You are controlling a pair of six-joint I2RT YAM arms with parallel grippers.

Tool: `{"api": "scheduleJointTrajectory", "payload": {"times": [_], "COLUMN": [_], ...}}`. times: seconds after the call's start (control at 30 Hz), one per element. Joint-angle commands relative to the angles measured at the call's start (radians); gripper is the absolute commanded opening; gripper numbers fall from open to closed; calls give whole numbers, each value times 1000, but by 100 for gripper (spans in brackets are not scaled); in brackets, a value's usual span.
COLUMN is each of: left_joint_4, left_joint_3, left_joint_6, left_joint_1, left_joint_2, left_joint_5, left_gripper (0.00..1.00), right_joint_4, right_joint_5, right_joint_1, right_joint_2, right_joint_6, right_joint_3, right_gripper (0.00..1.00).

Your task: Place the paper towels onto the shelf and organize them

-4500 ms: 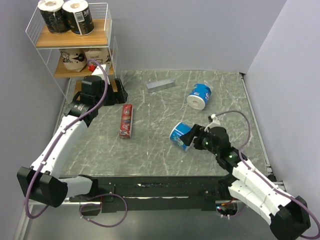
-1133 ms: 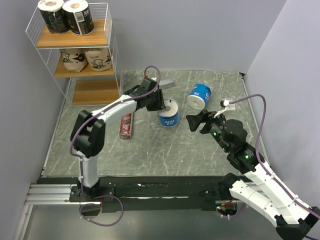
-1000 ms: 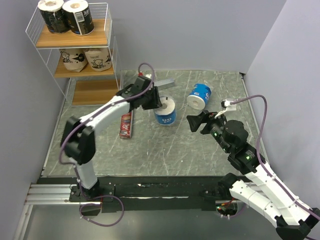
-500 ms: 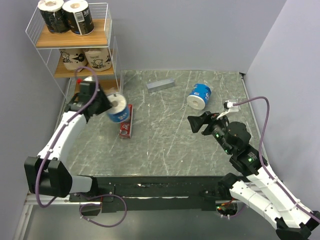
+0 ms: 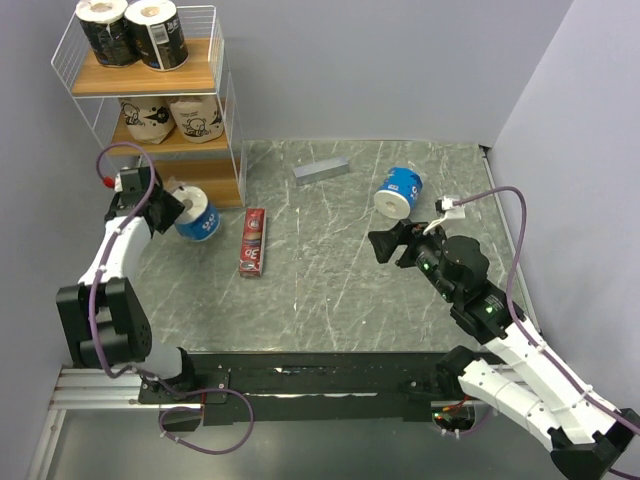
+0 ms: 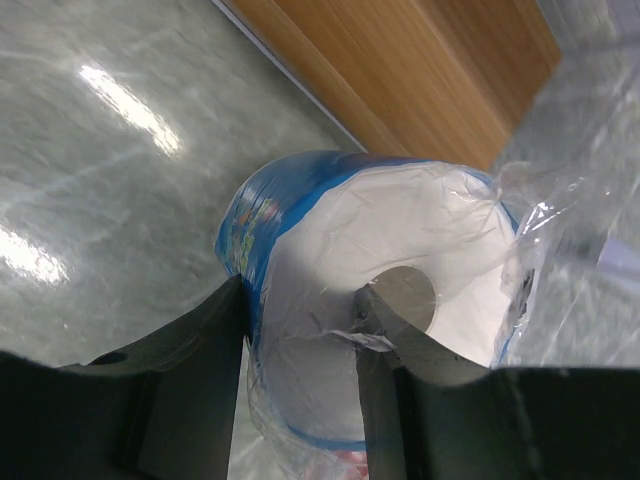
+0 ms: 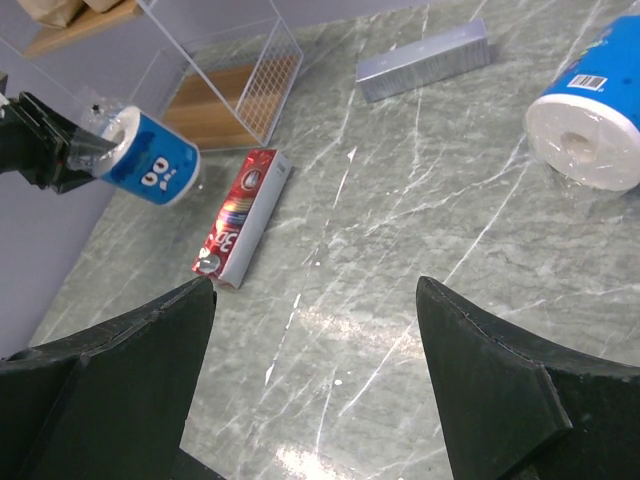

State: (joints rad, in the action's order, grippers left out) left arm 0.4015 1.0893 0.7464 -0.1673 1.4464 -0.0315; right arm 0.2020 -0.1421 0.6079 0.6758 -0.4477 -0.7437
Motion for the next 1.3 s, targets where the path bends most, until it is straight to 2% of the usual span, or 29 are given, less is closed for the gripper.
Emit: {"api": "scheduleJointTrajectory", "payload": {"times": [0.0, 0.5, 0.63, 0.8, 0.9, 1.03, 1.27], "left_joint_4": [-147, -228, -352, -391, -447, -429, -555], "left_joint_3": [104, 279, 221, 218, 205, 251, 179], "left_joint_6": [82, 157, 194, 222, 237, 248, 245], "left_joint_1": [-55, -118, -118, -118, -118, -118, -117], "left_joint_2": [48, 267, 263, 295, 315, 361, 348], "left_joint_5": [4, -56, -47, -85, -73, -71, -71], "left_gripper": [34, 34, 36, 36, 39, 46, 50], "right_joint_4": [-58, -59, -69, -79, -95, -76, -72], "right_joint_5": [-22, -63, -54, -54, -77, -103, -108], "right_joint_1": [-7, -7, -5, -7, -7, -5, -5], "right_joint_2": [14, 22, 37, 51, 64, 96, 103], "right_joint_6": [24, 109, 118, 119, 138, 168, 190], "right_joint_3": [-22, -68, -77, -82, -72, -97, -121], "right_gripper": [88, 89, 89, 89, 88, 89, 89]}}
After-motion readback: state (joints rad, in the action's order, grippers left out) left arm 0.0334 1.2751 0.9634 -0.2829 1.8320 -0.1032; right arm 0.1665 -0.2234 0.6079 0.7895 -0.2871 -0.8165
